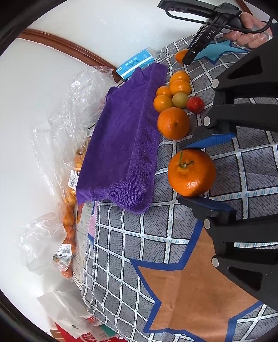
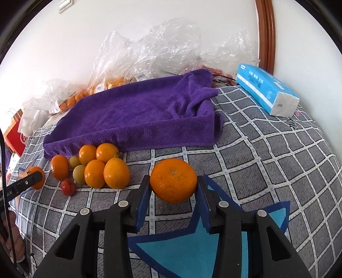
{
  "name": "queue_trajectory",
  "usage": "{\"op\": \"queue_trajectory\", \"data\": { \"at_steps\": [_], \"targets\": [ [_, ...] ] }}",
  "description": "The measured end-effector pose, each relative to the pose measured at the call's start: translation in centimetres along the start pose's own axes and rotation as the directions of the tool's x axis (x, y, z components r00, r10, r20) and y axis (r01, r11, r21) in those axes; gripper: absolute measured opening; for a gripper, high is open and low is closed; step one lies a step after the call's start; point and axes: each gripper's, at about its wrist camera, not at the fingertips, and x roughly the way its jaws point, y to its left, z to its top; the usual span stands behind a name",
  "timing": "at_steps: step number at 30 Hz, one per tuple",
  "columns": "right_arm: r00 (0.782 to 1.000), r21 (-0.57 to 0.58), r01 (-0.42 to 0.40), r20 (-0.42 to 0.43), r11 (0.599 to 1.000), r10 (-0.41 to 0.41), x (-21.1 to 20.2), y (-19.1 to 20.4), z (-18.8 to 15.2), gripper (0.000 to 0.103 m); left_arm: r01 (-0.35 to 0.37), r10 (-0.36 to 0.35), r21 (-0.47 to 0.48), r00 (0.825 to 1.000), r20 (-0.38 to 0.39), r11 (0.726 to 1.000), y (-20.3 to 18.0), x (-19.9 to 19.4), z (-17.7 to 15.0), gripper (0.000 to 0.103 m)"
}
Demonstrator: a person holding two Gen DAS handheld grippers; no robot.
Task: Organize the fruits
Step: 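Lift the left tool's orange over the purple towel while the right tool carries its orange there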
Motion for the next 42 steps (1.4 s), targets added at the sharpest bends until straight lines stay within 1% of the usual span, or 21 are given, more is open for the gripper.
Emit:
{"op": "queue_trajectory", "data": {
  "at_steps": [7,9,11,13,15,17,21,24,28,31,35,39,42],
  "targets": [
    [1.0,0.004,-0.01,0.01,1.0,0.01,-1.3,0.5,-0.5,0.041,0.043,-0.043,0.011,0.999,0.023,0.999,-0.2,-0.6,-0.1,0.04],
    [1.0,0.004,-0.008,0.018,1.0,0.008,-1.7,0.8,-0.4,0.041,0.04,-0.04,0.017,0.999,0.032,0.999,-0.5,-0.8,0.0,0.04],
    [1.0,0.003,-0.009,0.025,1.0,0.009,-2.1,1.0,-0.2,0.041,0.03,-0.03,0.003,0.999,0.039,1.0,-0.4,-1.0,0.1,0.04],
    [0.999,0.001,-0.011,0.034,1.0,0.011,-2.5,1.2,0.3,0.041,0.044,-0.043,-0.021,0.999,0.016,0.999,-0.2,-1.2,0.6,0.04],
    [0.999,-0.002,-0.015,0.048,1.0,0.015,-3.0,1.4,1.2,0.041,0.061,-0.06,-0.045,0.998,0.022,0.997,0.0,-2.0,1.3,0.04],
    [0.998,-0.011,-0.011,0.066,1.0,0.012,-3.5,1.7,2.2,0.041,0.064,-0.062,-0.049,0.997,0.041,0.997,-0.2,-3.1,2.2,0.04],
    [0.994,-0.027,-0.017,0.111,1.0,0.02,-4.5,2.4,4.5,0.041,0.04,-0.038,-0.029,0.997,0.073,0.999,-1.2,-4.6,4.3,0.04],
    [0.989,-0.031,-0.023,0.142,0.999,0.027,-5.0,3.0,6.3,0.041,0.024,-0.023,-0.008,0.996,0.085,1.0,-2.1,-4.8,6.2,0.04],
    [0.985,-0.048,-0.037,0.168,0.998,0.044,-4.8,4.0,8.4,0.041,0.001,-0.004,0.02,0.993,0.119,1.0,-3.4,-4.2,8.7,0.04],
    [0.98,-0.058,-0.03,0.196,0.998,0.04,-4.1,4.5,9.8,0.041,0.004,-0.008,0.031,0.99,0.14,1.0,-4.3,-3.4,10.3,0.04],
    [0.978,-0.05,-0.045,0.202,0.998,0.054,-2.6,4.8,11.6,0.041,0.006,-0.011,0.027,0.987,0.163,1.0,-5.0,-1.5,12.4,0.04],
    [0.977,-0.049,-0.046,0.207,0.998,0.055,-0.5,4.9,13.3,0.041,0.001,-0.004,0.016,0.986,0.166,1.0,-5.2,1.2,13.8,0.04],
    [0.976,-0.036,-0.057,0.206,0.998,0.063,1.1,4.7,13.9,0.041,-0.018,0.017,0.004,0.989,0.149,1.0,-4.7,3.4,14.0,0.04]
  ]
}}
